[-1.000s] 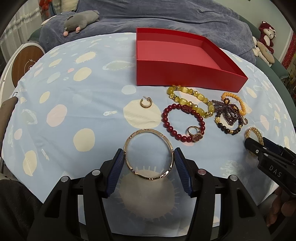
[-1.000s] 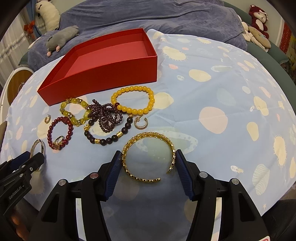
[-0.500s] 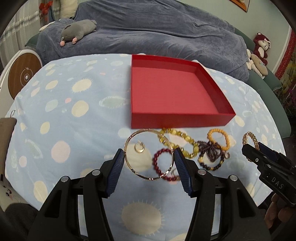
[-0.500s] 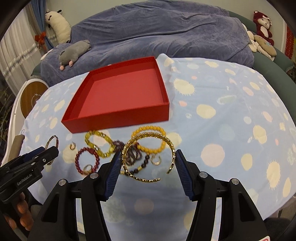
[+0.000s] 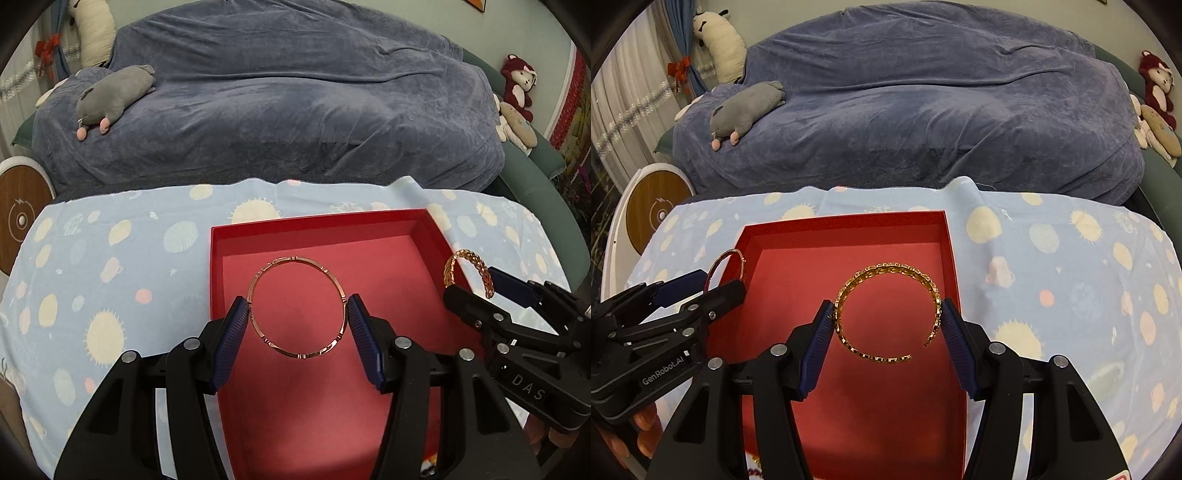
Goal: Organize jewelry
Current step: 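Carry the rose-gold bangle into the red box with the left tool while the right carries the cuff, then open both tools to release the bangles in the box and withdraw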
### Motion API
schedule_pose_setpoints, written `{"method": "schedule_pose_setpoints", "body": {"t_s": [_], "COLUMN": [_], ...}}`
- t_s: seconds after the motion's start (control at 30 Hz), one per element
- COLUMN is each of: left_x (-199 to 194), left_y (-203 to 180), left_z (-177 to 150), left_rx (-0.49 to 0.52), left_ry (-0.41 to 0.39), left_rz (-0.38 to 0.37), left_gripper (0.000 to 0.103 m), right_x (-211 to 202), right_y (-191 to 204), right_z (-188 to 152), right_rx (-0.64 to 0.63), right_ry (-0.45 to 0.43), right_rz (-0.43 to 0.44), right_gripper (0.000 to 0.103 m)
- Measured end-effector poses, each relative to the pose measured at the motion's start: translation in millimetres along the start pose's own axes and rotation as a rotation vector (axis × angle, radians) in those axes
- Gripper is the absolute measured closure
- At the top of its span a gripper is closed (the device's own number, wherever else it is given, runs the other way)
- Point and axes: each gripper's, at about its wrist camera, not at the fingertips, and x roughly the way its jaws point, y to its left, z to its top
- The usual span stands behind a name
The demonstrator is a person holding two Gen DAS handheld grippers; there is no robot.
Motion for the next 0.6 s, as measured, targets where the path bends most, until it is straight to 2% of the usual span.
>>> {"method": "schedule_pose_setpoints", "body": {"t_s": [0.13,0.3,0.4,0.6], "left_x": [38,66,75,76], "left_y": [3,10,13,14], "left_z": [11,12,12,16], "left_rx": [0.026,0.023,0.030,0.047], "left_ry": [0.047,0.097,0.113,0.079], "left_rz": [0.012,0.002,0.006,0.007], "left_gripper": [0.050,0.049,0.050,0.044], "right_x": [37,69,76,73], "right_y": [-2,2,2,3], "right_z": [15,21,20,19], "right_rx": [-0.006,-0.029,-0.037,-0.025], "right_ry": [0.050,0.104,0.104,0.088], "right_rz": [0.005,0.007,0.009,0.017], "right_gripper": [0.047,0.046,0.046,0.041]}}
